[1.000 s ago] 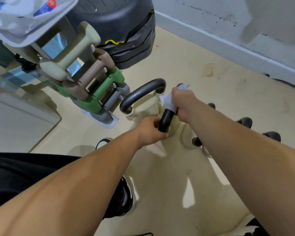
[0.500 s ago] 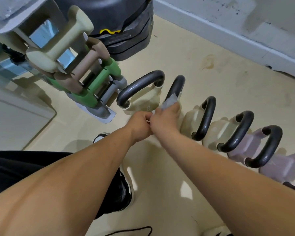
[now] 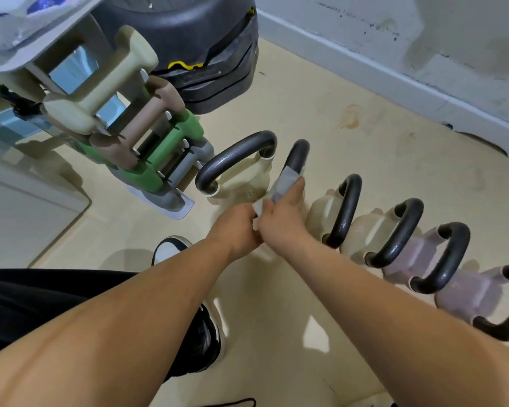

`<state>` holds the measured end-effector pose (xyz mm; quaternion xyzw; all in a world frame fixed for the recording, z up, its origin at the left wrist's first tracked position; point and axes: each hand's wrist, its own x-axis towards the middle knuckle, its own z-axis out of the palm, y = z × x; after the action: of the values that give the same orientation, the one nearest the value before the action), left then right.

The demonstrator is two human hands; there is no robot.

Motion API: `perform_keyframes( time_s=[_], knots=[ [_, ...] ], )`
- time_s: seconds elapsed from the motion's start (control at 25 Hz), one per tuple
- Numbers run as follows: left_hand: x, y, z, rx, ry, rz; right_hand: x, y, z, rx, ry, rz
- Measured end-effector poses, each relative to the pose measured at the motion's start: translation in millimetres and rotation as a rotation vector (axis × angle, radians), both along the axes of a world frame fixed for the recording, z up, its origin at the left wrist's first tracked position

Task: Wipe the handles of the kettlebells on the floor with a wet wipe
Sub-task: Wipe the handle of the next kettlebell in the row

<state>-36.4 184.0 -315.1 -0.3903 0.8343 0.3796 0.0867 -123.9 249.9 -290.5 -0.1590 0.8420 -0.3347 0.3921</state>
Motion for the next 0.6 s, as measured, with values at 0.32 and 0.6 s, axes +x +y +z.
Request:
perform_keyframes(
  time_s=[0.32,0.6],
  knots=[
    [-3.0,-2.0,-15.4,0.059,0.055,-0.001,-62.7,-52.8,4.8,-0.055,-0.183,-0.198],
    [-11.7,-7.1,-5.3,0.167,0.017,0.010,-55.5,-29.2,17.6,0.054,-0.098,-0.019]
  ],
)
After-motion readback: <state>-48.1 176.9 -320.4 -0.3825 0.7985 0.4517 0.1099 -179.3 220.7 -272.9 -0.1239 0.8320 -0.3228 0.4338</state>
